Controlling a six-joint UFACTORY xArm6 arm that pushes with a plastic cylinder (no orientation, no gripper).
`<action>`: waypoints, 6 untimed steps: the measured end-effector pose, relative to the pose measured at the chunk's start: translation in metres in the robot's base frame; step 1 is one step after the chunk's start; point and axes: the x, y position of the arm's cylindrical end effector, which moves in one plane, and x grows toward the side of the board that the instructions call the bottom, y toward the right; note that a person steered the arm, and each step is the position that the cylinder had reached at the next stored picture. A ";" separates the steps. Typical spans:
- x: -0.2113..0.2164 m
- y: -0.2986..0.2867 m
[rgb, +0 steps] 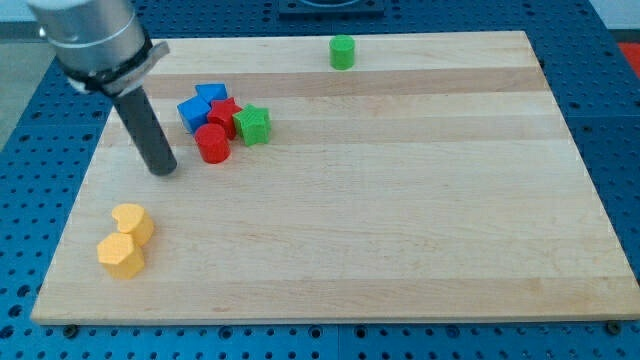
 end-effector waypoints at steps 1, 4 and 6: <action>-0.039 0.007; -0.039 0.072; -0.031 0.047</action>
